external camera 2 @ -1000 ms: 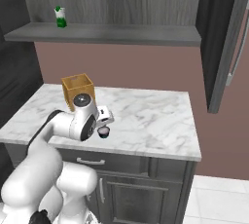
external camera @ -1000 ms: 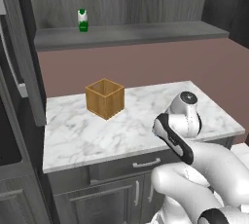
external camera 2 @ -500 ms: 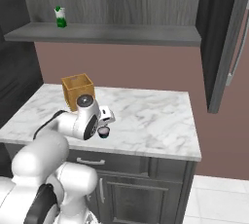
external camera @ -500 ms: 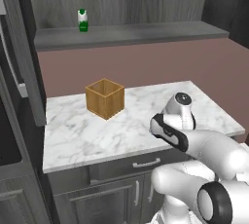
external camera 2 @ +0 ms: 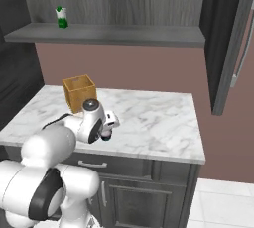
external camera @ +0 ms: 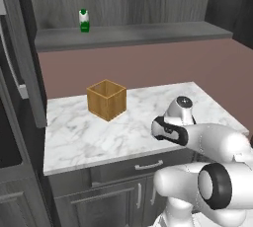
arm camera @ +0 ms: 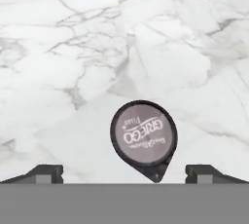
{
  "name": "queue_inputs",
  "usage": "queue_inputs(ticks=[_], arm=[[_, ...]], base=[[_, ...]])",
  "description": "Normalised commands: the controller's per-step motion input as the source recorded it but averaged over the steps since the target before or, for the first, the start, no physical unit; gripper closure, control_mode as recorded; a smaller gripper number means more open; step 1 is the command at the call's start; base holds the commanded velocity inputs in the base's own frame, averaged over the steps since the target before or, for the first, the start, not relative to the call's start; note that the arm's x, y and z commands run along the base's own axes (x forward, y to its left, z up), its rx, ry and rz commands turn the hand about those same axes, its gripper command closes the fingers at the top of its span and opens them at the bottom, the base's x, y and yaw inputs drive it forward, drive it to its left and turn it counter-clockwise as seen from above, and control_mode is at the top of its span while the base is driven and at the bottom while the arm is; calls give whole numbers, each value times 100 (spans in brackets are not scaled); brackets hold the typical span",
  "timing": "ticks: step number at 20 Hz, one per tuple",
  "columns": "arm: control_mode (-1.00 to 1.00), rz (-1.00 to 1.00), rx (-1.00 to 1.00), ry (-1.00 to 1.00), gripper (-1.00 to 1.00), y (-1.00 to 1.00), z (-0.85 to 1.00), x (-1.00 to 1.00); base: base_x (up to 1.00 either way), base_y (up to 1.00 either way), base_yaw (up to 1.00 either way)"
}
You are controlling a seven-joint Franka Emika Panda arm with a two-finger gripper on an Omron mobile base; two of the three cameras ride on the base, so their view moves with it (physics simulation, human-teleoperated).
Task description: Pick the jam and yogurt from the counter and place them in the cabinets closest to them.
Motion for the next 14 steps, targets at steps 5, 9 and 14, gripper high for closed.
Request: queue_inputs(ticks=[5,9,14], arm=[[-100,0,0,-2,-100,0,-47,0],[-100,0,0,-3,-100,0,-50,0],[-100,0,0,-4,-100,0,-45,0]], base=[[0,0,0],[0,0,0],[0,0,0]])
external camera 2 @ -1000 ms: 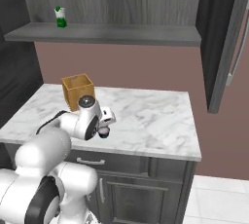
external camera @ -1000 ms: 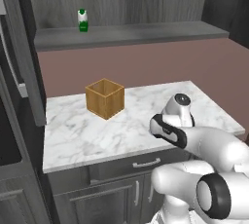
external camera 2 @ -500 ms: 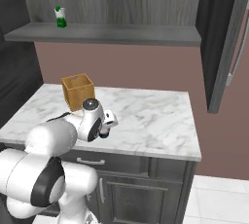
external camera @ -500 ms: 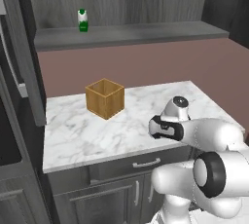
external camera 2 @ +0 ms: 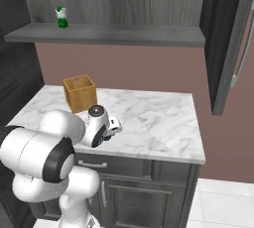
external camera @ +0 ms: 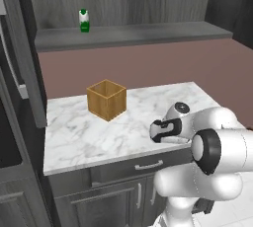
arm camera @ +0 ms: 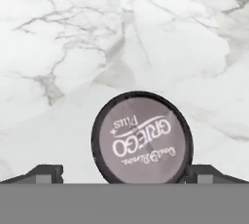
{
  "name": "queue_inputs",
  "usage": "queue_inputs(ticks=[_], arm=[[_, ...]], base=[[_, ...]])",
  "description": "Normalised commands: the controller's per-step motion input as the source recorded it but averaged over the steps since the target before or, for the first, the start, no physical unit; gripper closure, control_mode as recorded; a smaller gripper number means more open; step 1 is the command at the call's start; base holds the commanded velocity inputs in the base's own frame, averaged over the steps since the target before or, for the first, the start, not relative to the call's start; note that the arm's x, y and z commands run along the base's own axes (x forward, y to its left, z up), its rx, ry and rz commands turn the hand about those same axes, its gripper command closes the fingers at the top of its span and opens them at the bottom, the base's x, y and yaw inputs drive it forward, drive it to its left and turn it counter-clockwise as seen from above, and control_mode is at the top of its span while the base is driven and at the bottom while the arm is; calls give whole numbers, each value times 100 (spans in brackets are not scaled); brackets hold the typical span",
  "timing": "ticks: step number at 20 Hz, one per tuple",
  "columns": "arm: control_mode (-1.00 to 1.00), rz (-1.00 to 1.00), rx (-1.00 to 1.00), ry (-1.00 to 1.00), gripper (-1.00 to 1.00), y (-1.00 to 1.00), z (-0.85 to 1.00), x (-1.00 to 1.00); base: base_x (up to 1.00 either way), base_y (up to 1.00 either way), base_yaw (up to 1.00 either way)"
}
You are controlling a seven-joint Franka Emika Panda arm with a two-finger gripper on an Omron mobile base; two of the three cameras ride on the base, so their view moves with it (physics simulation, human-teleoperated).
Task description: Pick the jam and yogurt from the counter and place them in the cabinets closest to them.
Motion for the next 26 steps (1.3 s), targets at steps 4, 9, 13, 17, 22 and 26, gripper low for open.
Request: queue_inputs(ticks=[4,9,13,17,22,26], arm=[[-100,0,0,-5,-100,2,-37,4],[-100,0,0,-2,-100,3,-15,10],[-100,0,0,-1,-100,0,-8,4],[-100,-1,0,0,100,7,-6,5],[-100,-4,0,-1,100,0,15,-1],[-100,-8,0,-13,100,0,52,-8]], base=[[0,0,0],[0,0,0],[0,0,0],[0,0,0],[0,0,0],[0,0,0]])
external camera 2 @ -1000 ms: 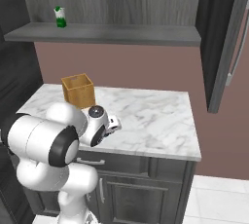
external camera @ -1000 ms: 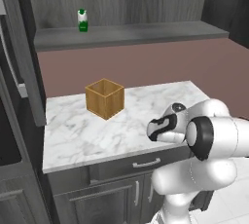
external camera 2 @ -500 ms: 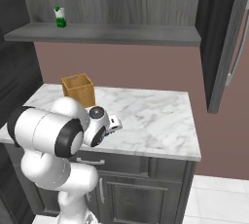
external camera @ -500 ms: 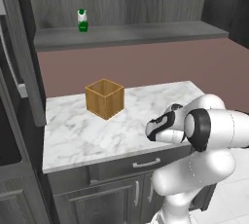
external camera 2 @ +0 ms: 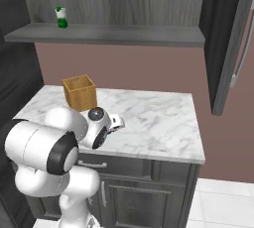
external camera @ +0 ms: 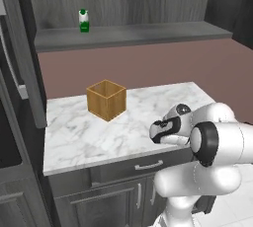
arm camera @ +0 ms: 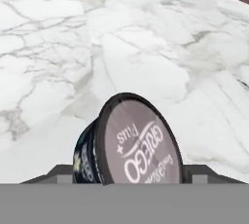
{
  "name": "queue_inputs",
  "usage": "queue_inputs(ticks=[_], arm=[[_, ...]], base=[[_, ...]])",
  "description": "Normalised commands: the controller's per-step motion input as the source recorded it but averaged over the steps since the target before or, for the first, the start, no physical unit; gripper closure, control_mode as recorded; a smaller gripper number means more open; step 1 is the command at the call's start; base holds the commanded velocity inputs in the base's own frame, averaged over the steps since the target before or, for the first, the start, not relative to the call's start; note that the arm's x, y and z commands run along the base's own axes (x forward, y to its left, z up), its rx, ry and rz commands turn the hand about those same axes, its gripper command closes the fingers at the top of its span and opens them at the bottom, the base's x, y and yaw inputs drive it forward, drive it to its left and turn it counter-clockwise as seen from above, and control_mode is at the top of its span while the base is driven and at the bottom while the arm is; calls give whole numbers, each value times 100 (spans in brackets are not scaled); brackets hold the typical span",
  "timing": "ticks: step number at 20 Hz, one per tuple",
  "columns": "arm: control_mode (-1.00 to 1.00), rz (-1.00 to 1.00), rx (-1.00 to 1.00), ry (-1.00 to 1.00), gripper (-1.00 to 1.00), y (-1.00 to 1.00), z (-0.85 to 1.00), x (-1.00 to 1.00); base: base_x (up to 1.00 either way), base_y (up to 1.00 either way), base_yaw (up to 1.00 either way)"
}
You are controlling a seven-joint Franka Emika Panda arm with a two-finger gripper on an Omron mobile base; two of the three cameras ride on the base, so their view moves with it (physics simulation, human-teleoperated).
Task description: Pick the jam and yogurt from the counter and place them in the cabinets closest to them.
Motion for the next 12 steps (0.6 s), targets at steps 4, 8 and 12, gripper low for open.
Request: queue_inputs(ticks=[4,8,12], arm=[[-100,-9,0,-19,100,0,58,-10],[-100,-7,0,-17,100,7,58,-9],[-100,-6,0,-20,100,9,55,-13]], base=[[0,0,0],[0,0,0],[0,0,0]])
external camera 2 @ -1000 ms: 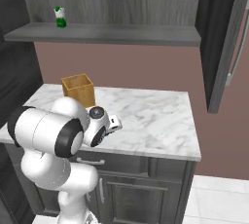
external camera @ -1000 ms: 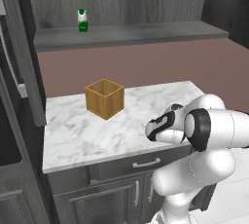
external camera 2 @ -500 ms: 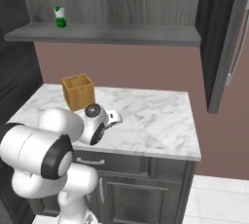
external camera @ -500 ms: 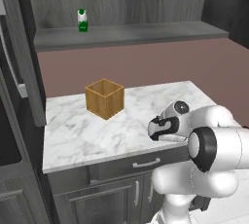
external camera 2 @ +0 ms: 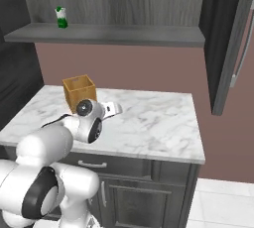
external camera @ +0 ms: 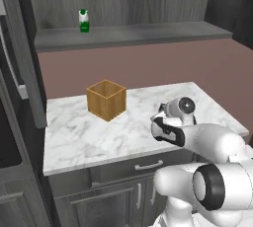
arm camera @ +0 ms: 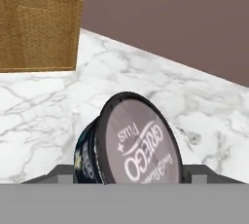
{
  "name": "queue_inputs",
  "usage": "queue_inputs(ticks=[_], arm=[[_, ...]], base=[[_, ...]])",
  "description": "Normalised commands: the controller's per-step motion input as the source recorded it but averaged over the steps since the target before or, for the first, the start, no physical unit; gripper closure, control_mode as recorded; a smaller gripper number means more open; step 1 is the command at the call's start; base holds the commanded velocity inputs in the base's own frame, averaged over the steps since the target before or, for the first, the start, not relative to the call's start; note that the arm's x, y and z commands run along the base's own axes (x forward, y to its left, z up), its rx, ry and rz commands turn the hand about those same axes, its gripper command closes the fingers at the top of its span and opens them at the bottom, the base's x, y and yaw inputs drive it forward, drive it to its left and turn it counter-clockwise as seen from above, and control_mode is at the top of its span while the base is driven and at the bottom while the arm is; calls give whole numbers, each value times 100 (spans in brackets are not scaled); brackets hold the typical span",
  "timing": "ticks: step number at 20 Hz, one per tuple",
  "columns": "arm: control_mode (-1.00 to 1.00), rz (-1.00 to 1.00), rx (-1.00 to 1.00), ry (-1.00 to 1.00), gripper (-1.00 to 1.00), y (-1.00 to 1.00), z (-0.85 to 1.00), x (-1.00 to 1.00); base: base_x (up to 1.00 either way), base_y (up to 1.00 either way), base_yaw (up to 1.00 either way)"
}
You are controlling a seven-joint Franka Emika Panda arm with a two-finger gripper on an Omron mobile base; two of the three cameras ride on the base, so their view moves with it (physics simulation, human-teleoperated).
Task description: Pick the jam and yogurt from the counter and place them in the cabinets closest to them.
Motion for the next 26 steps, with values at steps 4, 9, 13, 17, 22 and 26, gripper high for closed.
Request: queue_inputs(ticks=[4,9,13,17,22,26], arm=[[-100,-4,0,-21,100,5,56,-16],[-100,-5,0,-21,100,5,61,-14],[-100,-4,0,-20,100,6,65,-17],[-100,-2,0,-15,100,11,67,-17],[-100,-3,0,-9,100,8,67,-11],[-100,-5,-1,-3,100,7,70,-7]], base=[[0,0,0],[0,0,0],[0,0,0],[0,0,0],[0,0,0],[0,0,0]])
